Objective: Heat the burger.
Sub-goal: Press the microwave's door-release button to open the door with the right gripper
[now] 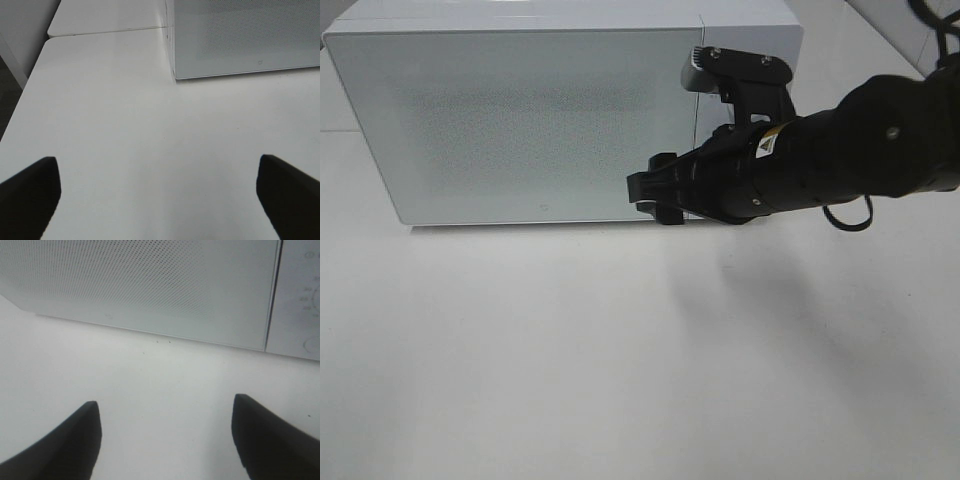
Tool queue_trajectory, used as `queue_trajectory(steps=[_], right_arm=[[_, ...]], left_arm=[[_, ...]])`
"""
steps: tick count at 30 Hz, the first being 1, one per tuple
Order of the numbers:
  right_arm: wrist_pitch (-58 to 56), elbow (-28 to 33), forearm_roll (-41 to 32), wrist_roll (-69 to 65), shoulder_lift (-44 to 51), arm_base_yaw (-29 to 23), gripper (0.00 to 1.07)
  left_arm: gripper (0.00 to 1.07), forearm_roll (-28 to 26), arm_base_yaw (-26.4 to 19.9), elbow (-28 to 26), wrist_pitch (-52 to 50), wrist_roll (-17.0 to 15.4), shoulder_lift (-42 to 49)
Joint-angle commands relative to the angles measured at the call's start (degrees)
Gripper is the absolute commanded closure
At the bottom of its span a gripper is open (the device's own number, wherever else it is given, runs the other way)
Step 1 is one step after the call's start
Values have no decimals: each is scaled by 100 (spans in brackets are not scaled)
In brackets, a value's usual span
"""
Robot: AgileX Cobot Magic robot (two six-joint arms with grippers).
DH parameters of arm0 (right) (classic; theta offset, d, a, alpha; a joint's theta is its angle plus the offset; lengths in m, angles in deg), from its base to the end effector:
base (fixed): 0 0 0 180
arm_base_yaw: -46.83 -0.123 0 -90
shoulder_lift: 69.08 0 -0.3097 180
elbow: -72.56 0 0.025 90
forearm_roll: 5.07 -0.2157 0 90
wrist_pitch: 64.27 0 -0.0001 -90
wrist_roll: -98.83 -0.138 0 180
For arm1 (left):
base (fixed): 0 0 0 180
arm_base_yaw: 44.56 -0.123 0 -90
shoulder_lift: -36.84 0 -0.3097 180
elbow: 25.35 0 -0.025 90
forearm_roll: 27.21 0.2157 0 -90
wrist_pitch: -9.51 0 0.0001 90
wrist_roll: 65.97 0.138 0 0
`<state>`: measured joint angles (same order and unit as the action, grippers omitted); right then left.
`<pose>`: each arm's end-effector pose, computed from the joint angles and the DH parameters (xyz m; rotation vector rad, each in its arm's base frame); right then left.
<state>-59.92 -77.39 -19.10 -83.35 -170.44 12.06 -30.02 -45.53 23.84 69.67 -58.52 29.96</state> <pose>0.2883 0.1971 0.2192 -0.3551 2.2324 0.4639 -0.0187 -0.0062 0.2403 0.1167 2.0244 0.0342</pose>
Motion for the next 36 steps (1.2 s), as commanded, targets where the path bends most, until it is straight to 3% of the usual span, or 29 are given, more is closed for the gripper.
queue_trajectory(steps=[1,7,13,22,36], right_arm=[[-579,-11,435,92,298,143,37],[-1616,-11,882,80,1008,521,36],[-2722,-11,1490,52,2023,934,27],[-4320,-11,2131,-115,3197,934,29],[-6131,-11,2223,-115,4847,934,31]], left_arm=[[7,-23,-17,11,-52,-29,109],[7,-23,-17,11,-52,-29,109],[7,-23,-17,11,-52,-29,109],[7,-23,-17,11,-52,-29,109],[7,-23,-17,11,-52,-29,109]])
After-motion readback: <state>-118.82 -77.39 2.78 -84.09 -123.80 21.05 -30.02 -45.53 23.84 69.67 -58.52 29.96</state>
